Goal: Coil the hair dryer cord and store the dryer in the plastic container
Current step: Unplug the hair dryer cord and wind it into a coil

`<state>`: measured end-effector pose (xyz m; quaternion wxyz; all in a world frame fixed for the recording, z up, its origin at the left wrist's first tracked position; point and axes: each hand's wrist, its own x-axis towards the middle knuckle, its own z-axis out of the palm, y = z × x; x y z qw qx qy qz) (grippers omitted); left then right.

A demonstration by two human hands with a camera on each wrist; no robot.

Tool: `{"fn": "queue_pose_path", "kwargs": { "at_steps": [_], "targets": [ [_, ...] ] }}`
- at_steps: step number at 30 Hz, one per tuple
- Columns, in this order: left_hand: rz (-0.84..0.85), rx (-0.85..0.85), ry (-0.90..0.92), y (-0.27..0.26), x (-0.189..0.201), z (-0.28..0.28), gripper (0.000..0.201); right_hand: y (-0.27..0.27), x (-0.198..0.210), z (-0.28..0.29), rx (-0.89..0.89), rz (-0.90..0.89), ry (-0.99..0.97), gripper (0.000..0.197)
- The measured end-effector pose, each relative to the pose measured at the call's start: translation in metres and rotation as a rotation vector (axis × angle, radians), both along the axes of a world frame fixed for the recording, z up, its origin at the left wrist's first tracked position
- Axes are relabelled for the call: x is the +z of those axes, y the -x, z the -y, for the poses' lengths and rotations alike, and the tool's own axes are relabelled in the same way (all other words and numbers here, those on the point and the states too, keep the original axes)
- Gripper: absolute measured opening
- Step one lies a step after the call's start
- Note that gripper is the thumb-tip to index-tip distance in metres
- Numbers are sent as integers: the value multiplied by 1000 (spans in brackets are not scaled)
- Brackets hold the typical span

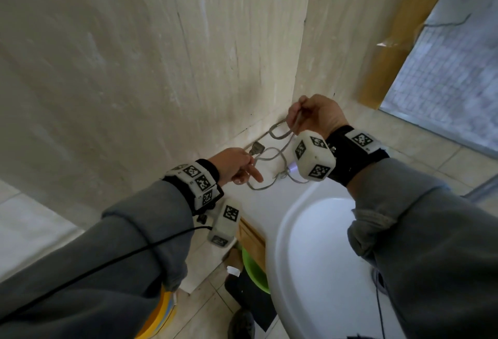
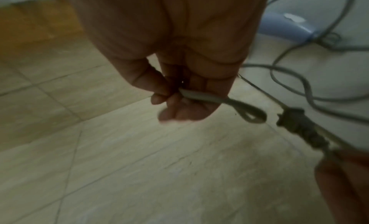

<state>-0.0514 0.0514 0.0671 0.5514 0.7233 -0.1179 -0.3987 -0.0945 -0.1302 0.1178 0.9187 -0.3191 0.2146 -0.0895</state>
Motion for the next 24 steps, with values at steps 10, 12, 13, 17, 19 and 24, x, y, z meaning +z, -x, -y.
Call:
{"fn": "queue_pose_path", "kwargs": {
  "at_steps": [10, 12, 13, 17, 19, 24],
  "targets": [
    [-60, 163, 31, -3, -18, 13, 18, 9, -16, -16, 429, -211, 774, 36],
    [-74, 223, 27, -5, -17, 15, 19, 8, -24, -19, 493, -295, 983, 41],
    [-74, 248, 19, -6, -18, 15, 20, 7, -28, -20, 507, -326, 1052, 46],
    [-47, 281, -31, -14, -22, 11, 27, 3, -41, -14, 428, -471, 1393, 37],
    [-10, 251, -87, -19, -22, 6, 30, 3, -42, -5, 414, -512, 1508, 28],
    [-7, 217, -93, -20, -15, -1, 30, 12, -45, 6, 422, -489, 1416, 18]
  ]
}}
